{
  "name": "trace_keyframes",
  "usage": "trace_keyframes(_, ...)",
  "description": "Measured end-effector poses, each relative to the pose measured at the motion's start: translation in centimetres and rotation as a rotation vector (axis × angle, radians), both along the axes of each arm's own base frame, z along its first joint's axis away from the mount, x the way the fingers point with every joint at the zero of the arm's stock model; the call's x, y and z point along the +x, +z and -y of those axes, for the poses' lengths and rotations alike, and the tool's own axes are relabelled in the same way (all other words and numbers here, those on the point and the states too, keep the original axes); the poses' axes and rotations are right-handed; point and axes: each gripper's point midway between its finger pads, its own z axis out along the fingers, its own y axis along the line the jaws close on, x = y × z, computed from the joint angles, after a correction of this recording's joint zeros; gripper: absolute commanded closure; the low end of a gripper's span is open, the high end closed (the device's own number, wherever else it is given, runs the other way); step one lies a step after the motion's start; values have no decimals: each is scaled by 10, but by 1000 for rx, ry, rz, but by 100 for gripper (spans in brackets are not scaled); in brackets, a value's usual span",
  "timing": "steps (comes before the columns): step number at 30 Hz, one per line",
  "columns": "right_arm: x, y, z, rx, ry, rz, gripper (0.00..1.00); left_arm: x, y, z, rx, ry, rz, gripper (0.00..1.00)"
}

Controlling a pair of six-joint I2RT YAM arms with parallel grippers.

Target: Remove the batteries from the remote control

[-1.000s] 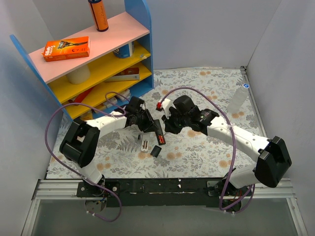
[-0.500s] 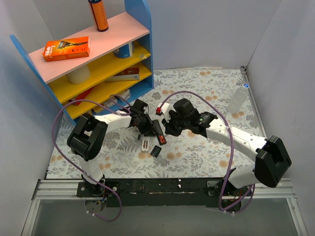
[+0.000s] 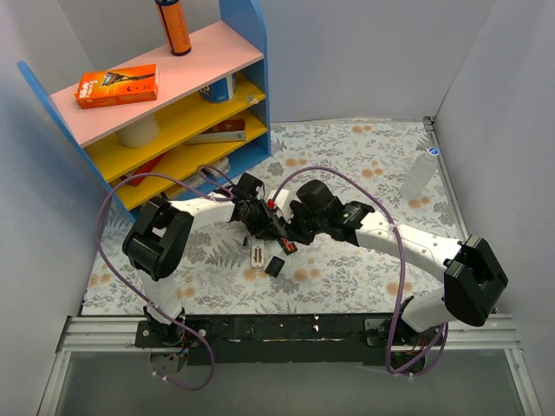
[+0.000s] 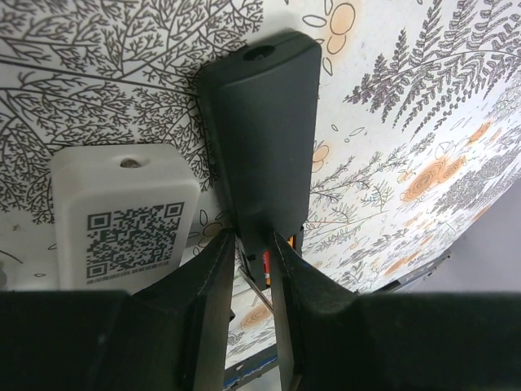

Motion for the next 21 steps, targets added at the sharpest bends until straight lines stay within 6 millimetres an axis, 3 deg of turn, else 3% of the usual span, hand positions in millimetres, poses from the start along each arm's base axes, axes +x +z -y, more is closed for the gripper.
trace_keyframes(8,3,1,5,-24,-20,25,99,0,-2,2,0,-20,2,78)
trace_keyframes(21,15,22,19,-24,-94,101,99,1,-2,3,12,-27,11,78)
